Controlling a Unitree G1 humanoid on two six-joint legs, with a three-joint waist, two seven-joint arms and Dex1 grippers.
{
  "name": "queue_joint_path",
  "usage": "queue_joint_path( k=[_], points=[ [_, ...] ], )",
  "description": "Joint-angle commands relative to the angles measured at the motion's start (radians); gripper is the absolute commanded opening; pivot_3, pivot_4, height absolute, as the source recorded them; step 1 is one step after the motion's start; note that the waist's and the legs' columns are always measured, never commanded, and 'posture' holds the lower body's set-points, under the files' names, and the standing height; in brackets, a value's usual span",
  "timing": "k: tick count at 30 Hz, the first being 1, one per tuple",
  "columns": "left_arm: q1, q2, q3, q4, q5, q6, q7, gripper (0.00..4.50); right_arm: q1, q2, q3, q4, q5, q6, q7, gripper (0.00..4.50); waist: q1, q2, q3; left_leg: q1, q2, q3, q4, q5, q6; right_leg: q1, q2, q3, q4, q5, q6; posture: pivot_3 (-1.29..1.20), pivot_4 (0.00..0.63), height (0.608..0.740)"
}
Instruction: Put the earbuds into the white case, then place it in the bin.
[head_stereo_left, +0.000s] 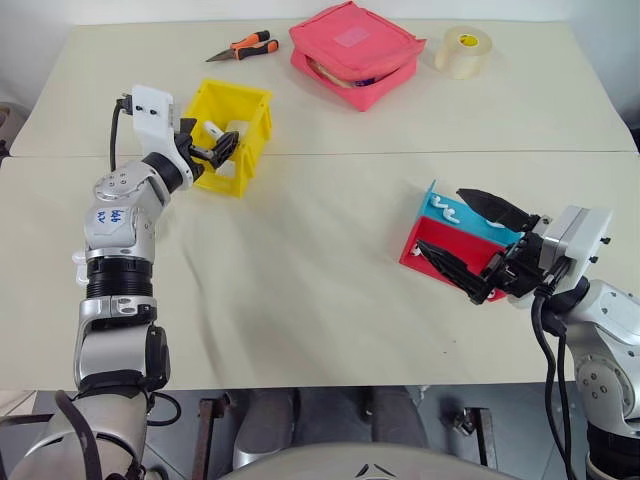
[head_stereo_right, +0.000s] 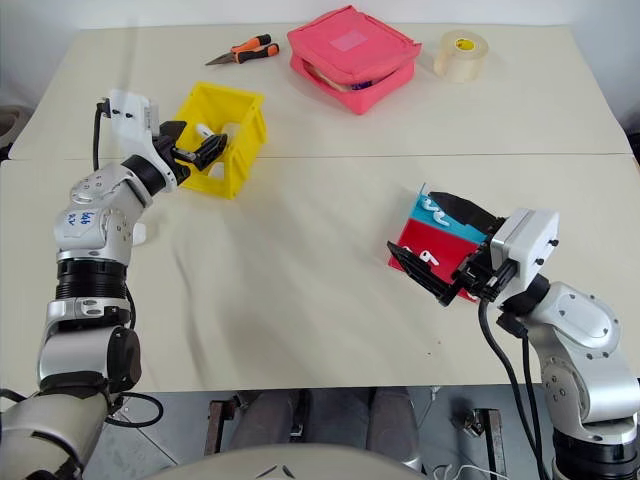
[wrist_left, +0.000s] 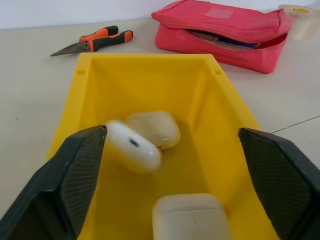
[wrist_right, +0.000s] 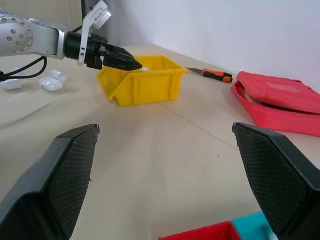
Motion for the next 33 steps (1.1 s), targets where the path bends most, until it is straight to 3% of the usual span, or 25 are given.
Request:
queue_joint_path(
  k=[1,5,13,25,33],
  points=[
    [0.043,0.057,0.024,-0.114,-0.027,0.010,-0.068,4.46,-0.013,-0.001,0.010,-0.022,0.004,-0.018,0.005,4.50,-0.004,0.000,0.000,0.000,0.000,0.000,0.000,0.000,0.000,0.000,0.000,0.000,0.000,0.000,0.000,0.00,0.150,0.740],
    [0.127,0.116,0.072,-0.196,-0.063,-0.055,-0.166,4.46,-0.021,-0.011,0.016,-0.006,0.010,-0.024,0.032,4.50,-0.009,0.000,0.000,0.000,0.000,0.000,0.000,0.000,0.000,0.000,0.000,0.000,0.000,0.000,0.000,0.00,0.150,0.740],
    [0.465,0.292,0.102,-0.372,-0.143,-0.260,-0.583,4.46,-0.056,-0.064,0.021,0.077,0.038,-0.009,0.158,4.50,-0.022,0.000,0.000,0.000,0.002,0.000,-0.001,0.000,0.000,0.000,0.000,0.000,0.000,0.000,-0.001,0.00,0.150,0.740],
    [0.791,0.213,0.077,-0.708,-0.206,-0.250,-0.573,4.46,-0.081,-0.142,0.045,0.198,-0.020,-0.037,0.313,4.50,-0.005,0.000,0.000,0.000,0.002,-0.001,0.000,-0.001,0.000,0.000,0.000,0.001,0.000,0.000,-0.001,0.00,0.150,0.740],
    [0.703,0.141,0.043,-0.666,-0.174,-0.301,-0.510,4.46,-0.052,-0.146,-0.001,0.202,-0.036,-0.056,0.287,4.50,0.006,0.000,0.000,0.000,0.001,0.000,0.001,-0.001,0.000,0.000,0.000,0.001,0.000,0.000,-0.001,0.00,0.150,0.740]
  ],
)
